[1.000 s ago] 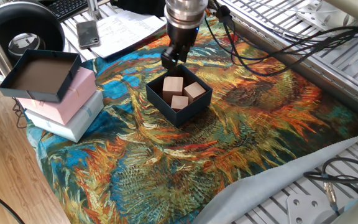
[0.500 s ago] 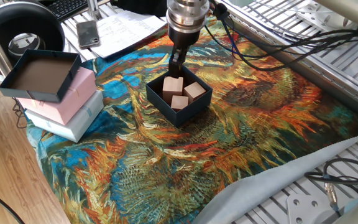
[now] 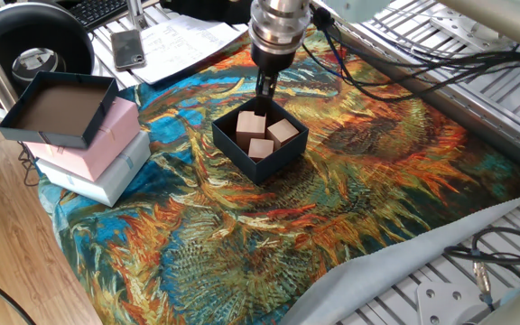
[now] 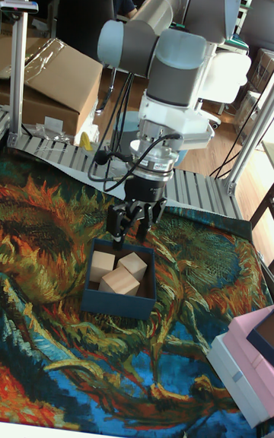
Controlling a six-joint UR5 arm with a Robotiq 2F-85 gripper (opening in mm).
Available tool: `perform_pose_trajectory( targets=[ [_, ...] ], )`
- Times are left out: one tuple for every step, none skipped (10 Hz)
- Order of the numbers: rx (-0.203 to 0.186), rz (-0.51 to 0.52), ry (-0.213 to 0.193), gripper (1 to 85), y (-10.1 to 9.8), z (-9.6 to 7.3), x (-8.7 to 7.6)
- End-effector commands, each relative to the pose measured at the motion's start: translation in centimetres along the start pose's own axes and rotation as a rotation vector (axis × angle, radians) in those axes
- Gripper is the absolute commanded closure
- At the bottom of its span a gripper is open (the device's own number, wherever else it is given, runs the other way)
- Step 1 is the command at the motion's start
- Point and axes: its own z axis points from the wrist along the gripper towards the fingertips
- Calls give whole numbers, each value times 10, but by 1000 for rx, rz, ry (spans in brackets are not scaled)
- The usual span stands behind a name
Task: Take everything out of the gift box
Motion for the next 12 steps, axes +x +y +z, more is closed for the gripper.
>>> perform_pose_trajectory(
  targets=[
    [-6, -8, -28, 247, -4, 11, 3],
    [-10, -4, -22, 247, -3, 11, 4],
    [-21, -1, -18, 243, 0, 11, 5],
    [-36, 3, -8, 233, 4, 11, 8],
    [-28, -2, 9, 233, 2, 11, 12],
    [-13, -4, 23, 230, -2, 11, 16],
    [-8, 3, 23, 230, -4, 11, 16],
    [0, -3, 22, 227, -6, 11, 16],
    [-5, -1, 22, 227, -4, 11, 16],
    [-6, -3, 15, 227, -4, 11, 14],
    [-28, -5, -6, 227, 2, 11, 9],
    [-37, -21, -3, 220, 4, 11, 9]
  ],
)
